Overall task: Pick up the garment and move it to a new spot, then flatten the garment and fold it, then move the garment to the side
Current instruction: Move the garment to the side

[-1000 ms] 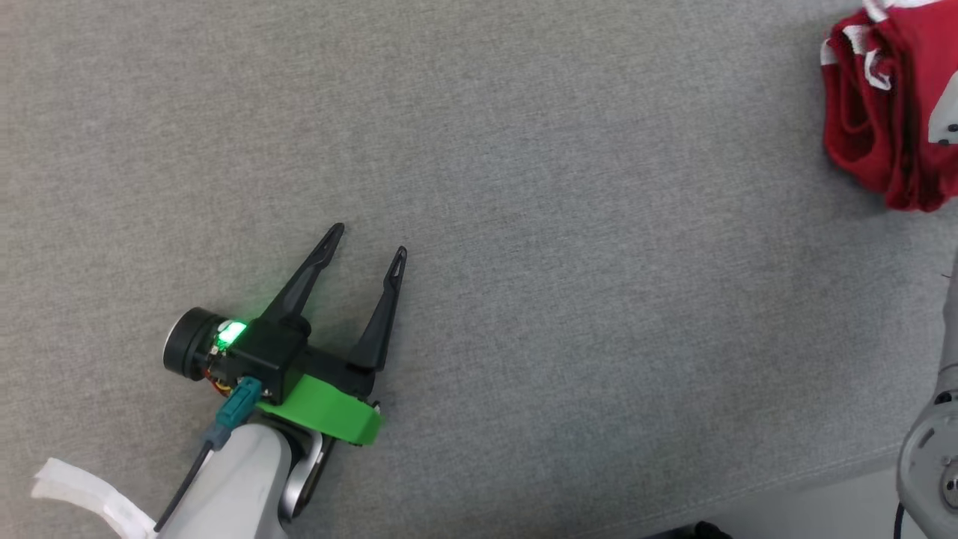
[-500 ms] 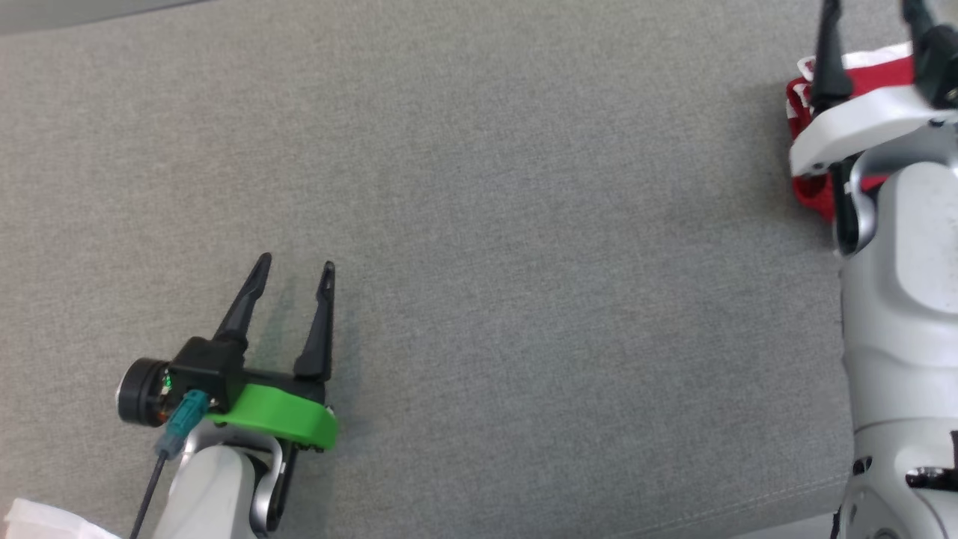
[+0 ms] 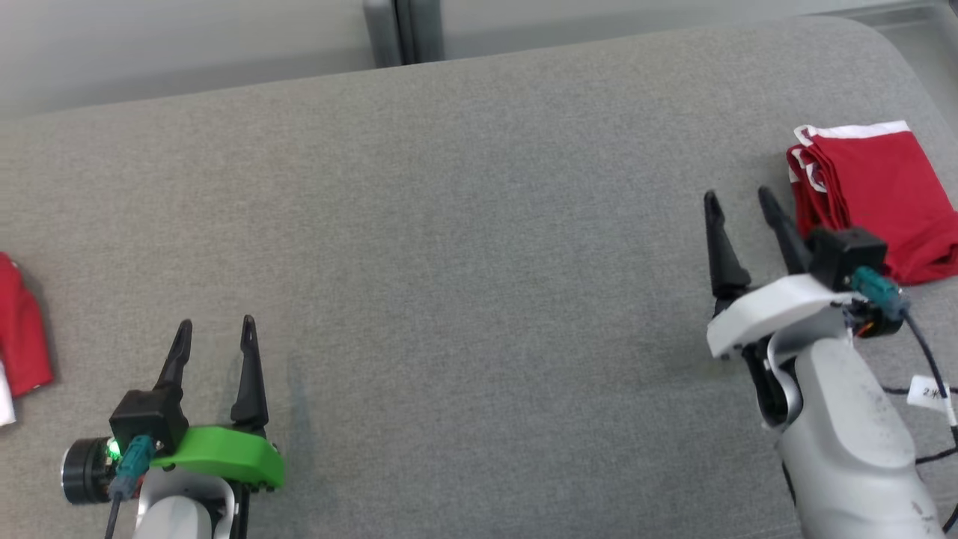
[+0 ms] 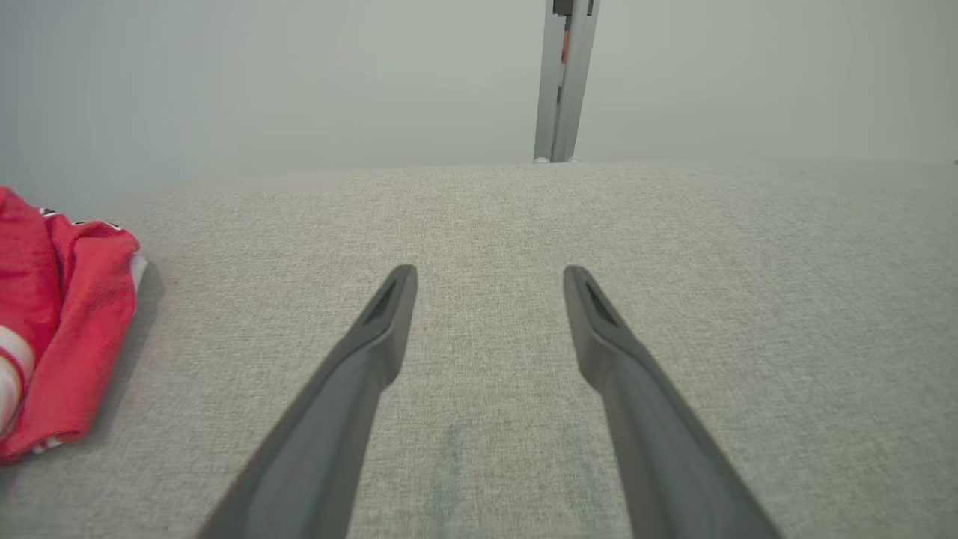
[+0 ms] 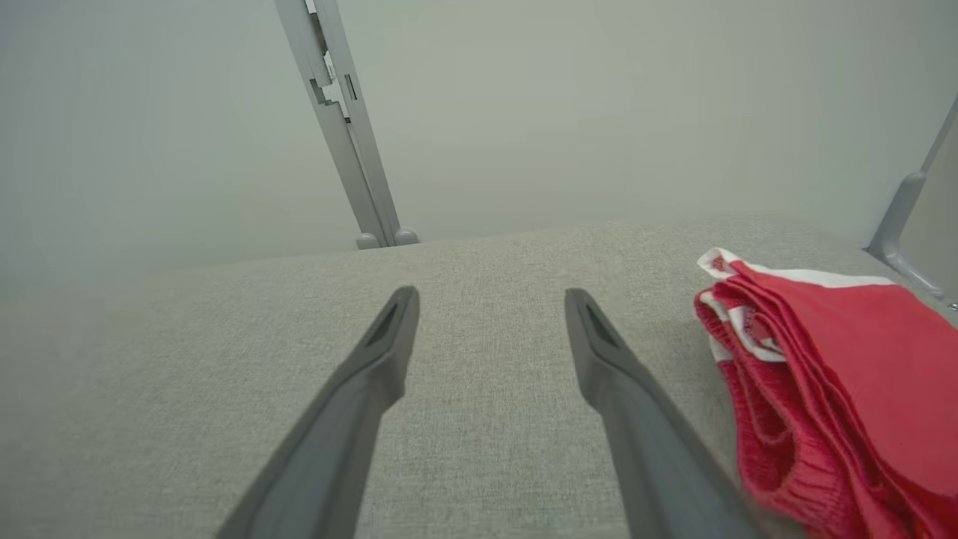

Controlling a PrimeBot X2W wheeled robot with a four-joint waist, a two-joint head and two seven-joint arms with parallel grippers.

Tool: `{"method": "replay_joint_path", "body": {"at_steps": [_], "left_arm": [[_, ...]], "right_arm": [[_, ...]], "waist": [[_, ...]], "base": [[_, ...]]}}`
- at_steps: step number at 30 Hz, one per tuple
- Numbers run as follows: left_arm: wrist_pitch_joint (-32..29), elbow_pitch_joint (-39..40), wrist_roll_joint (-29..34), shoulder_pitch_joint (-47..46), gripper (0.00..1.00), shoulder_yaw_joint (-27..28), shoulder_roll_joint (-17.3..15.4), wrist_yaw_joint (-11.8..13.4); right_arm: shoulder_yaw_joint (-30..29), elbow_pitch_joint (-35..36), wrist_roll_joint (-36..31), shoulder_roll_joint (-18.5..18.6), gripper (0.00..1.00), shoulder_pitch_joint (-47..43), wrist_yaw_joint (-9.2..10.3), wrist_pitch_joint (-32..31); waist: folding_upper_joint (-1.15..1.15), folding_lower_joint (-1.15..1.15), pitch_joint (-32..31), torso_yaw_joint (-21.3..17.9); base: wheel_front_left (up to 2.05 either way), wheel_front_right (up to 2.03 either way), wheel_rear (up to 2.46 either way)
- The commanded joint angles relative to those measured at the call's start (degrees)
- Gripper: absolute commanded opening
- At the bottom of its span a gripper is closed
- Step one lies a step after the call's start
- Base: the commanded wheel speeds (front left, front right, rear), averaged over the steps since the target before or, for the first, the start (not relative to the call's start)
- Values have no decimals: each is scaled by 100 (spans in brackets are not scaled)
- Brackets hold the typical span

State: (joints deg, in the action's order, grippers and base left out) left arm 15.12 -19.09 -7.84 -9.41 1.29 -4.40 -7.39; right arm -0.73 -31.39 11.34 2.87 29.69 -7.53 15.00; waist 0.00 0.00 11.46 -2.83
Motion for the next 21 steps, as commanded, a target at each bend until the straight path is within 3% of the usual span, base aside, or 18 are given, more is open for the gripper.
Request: {"method": "replay_joint_path", "body": {"at_steps": [1,8,21], "left_arm": [[3,-33,37,120,100,48,18,-14],[4,-197,6,463,100,173,92,-14],[4,-216,2,867,100,173,141,-15]], "right_arm": [[74,3,58,11,100,-210,8,25],[30,2,292,17,100,-911,8,25],[43,147,93,16,100,-1529,8,25]], "waist": [[0,0,-204,165],[0,0,-487,305],[0,0,-884,486]], "base": [[0,0,0],[0,0,0],[0,0,0]]}}
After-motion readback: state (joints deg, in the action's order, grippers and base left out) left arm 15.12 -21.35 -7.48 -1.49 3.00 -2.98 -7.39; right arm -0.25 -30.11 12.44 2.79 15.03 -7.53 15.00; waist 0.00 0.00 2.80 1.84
